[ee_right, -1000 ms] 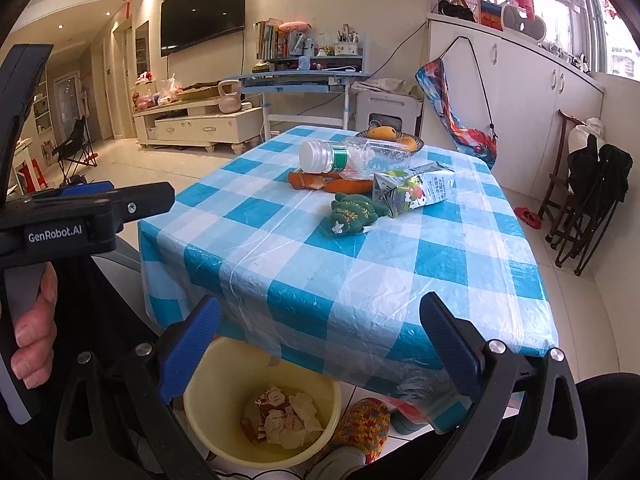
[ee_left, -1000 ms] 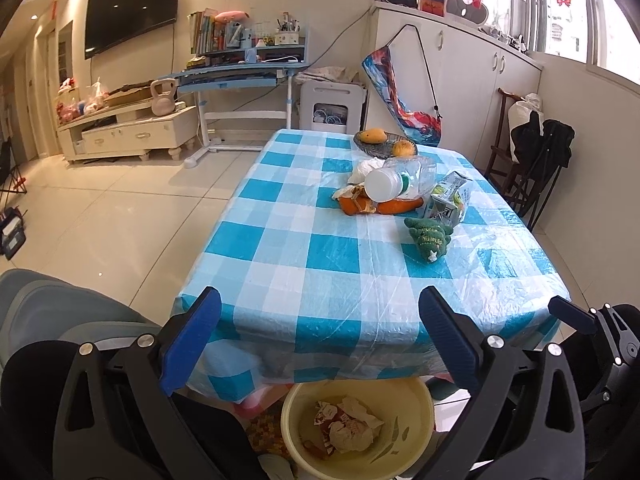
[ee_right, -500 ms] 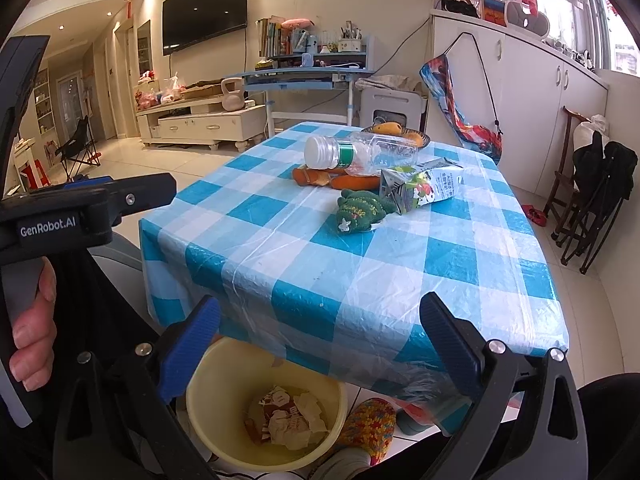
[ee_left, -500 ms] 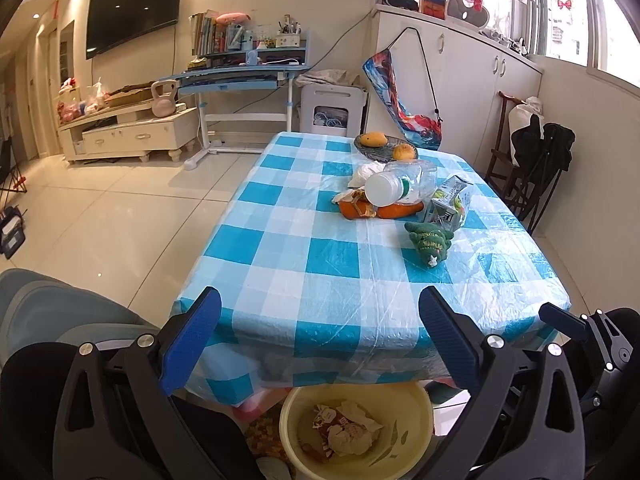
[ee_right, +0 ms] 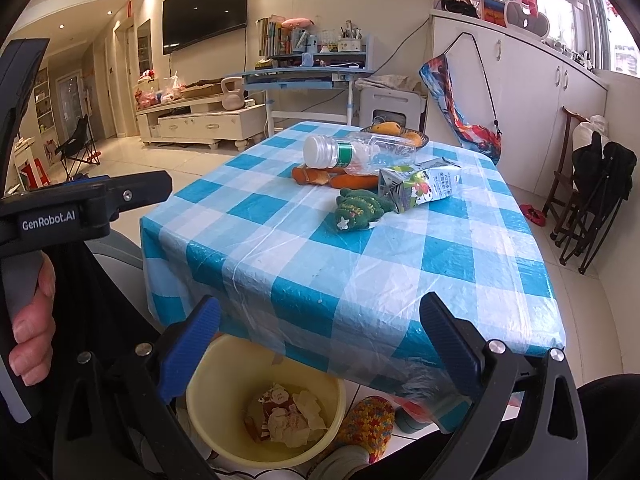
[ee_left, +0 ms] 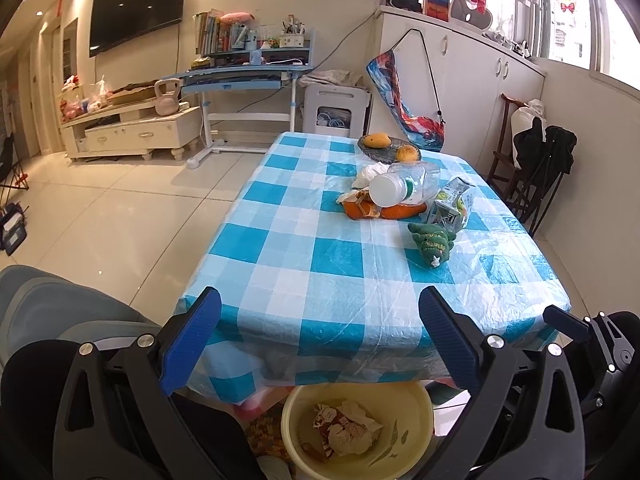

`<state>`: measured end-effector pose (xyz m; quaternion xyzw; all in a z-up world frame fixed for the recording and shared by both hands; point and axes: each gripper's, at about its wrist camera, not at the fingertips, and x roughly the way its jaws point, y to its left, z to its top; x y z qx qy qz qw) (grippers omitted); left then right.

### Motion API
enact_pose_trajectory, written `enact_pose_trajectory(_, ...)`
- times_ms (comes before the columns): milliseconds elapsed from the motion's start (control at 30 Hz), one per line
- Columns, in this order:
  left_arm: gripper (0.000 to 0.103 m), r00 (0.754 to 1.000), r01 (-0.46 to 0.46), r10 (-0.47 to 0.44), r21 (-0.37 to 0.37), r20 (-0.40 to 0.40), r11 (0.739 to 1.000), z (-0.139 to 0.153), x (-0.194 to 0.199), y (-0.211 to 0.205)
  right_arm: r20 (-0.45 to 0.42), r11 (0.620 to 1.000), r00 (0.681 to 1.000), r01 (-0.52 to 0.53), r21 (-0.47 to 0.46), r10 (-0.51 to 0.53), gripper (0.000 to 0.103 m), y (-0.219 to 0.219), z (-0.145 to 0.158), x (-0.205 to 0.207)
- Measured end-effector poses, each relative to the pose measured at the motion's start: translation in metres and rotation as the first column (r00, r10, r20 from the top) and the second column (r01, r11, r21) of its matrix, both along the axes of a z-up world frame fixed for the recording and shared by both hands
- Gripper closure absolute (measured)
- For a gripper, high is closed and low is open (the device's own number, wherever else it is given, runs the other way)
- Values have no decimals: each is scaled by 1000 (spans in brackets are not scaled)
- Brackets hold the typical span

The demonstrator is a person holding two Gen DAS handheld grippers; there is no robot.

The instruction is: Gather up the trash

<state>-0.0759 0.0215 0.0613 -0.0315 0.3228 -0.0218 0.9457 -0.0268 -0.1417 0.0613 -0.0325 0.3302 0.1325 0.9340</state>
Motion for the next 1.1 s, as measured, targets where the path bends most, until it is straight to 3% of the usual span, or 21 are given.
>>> enact_pose_trajectory(1100, 7, 1000, -7, 7, -10, -21, 1000, -4, 3, 2, -27, 999, 999, -30, 9, 31, 7, 5, -3, 1)
